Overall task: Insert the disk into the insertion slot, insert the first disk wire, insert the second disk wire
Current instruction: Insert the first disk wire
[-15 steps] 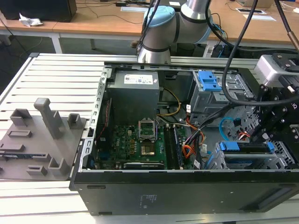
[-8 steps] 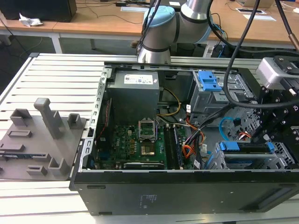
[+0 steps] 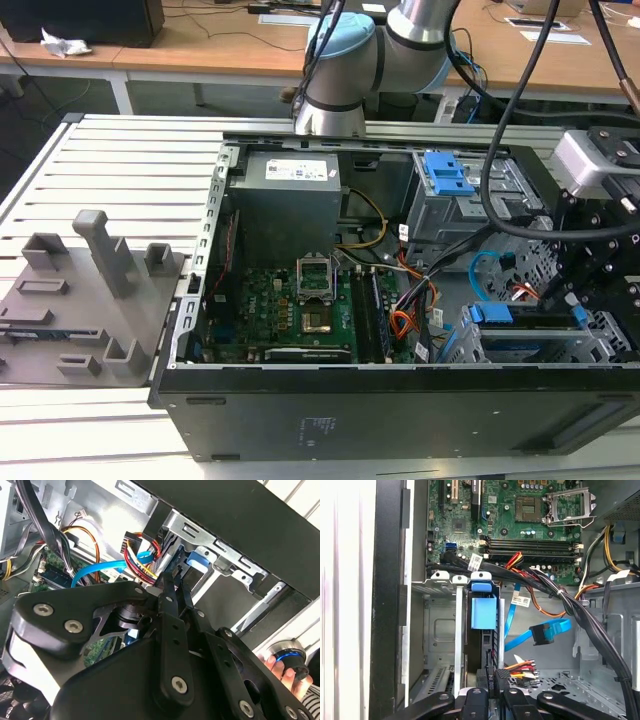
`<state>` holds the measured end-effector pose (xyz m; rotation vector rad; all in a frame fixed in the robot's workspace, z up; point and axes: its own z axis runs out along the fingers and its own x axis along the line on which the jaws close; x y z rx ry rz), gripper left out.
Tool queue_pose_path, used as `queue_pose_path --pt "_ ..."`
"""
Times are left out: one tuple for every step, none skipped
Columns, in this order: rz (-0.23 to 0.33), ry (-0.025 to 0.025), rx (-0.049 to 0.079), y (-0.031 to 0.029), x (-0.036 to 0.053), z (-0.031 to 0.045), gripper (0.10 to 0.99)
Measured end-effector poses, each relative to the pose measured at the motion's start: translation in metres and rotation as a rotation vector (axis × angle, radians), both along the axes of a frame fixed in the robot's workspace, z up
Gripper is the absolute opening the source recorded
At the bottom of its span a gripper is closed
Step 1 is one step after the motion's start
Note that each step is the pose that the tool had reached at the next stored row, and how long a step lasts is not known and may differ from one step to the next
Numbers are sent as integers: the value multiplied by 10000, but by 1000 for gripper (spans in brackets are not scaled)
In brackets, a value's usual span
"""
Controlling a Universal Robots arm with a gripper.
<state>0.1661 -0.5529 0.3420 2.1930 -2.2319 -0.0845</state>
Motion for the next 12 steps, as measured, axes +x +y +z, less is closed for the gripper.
queue_pose_path --pt "0 -1 8 1 5 -3 180" --pt "-1 0 14 1 8 -5 180" --pt "0 0 18 1 15 -7 180" --pt "0 0 21 0 25 -10 180" --pt "-1 0 24 -1 28 -14 180" --pt "-1 0 28 -2 32 -16 180" --pt "0 0 30 -3 33 -17 180" --pt "-1 0 34 -3 33 -18 180" --pt "0 0 36 -3 33 -18 180" --pt "0 0 38 -3 33 -17 180" --pt "0 0 39 -4 33 -13 180" --pt "0 0 41 -4 33 -8 180"
